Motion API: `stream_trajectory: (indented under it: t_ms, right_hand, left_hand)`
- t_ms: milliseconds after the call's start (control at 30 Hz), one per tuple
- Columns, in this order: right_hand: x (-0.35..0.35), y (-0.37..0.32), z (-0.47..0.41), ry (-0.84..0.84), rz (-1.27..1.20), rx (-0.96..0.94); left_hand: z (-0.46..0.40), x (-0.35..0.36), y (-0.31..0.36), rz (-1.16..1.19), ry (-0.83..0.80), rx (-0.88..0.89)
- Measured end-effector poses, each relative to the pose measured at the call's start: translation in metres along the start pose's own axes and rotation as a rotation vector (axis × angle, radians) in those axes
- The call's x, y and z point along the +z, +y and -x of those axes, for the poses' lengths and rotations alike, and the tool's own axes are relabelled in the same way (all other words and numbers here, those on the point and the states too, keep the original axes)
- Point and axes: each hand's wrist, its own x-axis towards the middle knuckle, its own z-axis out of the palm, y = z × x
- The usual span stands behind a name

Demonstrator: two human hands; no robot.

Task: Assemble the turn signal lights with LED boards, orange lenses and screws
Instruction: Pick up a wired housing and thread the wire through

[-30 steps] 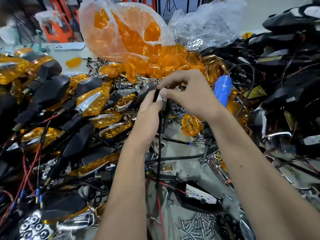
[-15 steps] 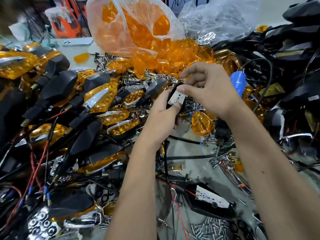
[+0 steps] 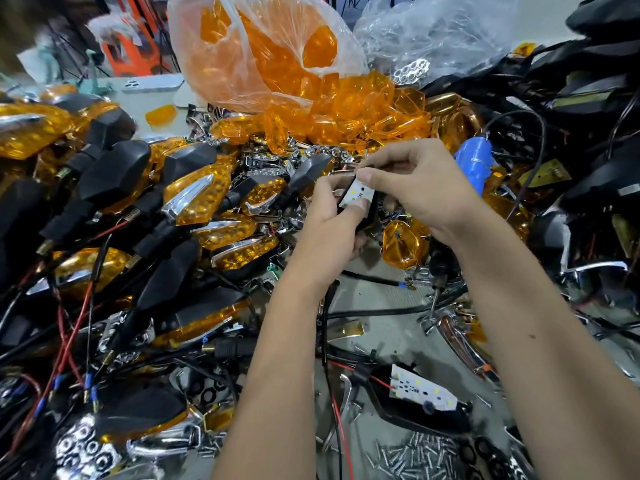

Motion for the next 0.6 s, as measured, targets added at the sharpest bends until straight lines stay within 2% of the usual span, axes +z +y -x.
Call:
stream_trajectory:
  t_ms: [233, 400, 600]
  right_hand:
    - [-0.003, -0.001, 0.002, -0.087, -0.096, 0.049]
    - [-0.011, -0.006, 0.002, -0.028, -0.035, 0.017]
    - [-0.019, -0.012, 0.005, -0.127, 0.109, -0.023]
  left_hand:
    - [-0.003, 0.003, -0.003, 0.095, 0.006, 0.019]
    - [-0.003, 0.015, 0.0, 0.15, -0.042, 0.007]
    - [-0.003, 0.0, 0.005, -0.11, 0.003, 0.024]
